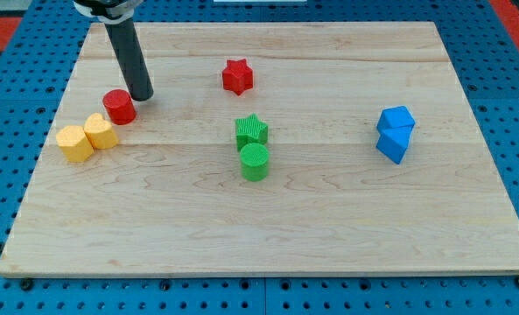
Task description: Move the yellow hexagon closer to the red star
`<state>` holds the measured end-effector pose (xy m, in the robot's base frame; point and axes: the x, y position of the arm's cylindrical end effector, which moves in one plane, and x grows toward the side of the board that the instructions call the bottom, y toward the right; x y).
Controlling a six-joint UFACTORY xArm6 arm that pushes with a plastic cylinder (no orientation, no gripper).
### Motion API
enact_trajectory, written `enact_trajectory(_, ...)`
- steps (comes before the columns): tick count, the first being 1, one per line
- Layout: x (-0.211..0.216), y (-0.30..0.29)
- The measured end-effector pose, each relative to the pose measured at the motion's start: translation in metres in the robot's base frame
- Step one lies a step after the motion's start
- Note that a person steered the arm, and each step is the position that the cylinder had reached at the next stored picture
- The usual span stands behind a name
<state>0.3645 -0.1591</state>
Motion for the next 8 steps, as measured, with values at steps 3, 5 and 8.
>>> enact_trajectory(3,-0.001,-0.056)
enact_trajectory(5,0.005,0.008)
enact_trajectory(8,-0.024,0.192)
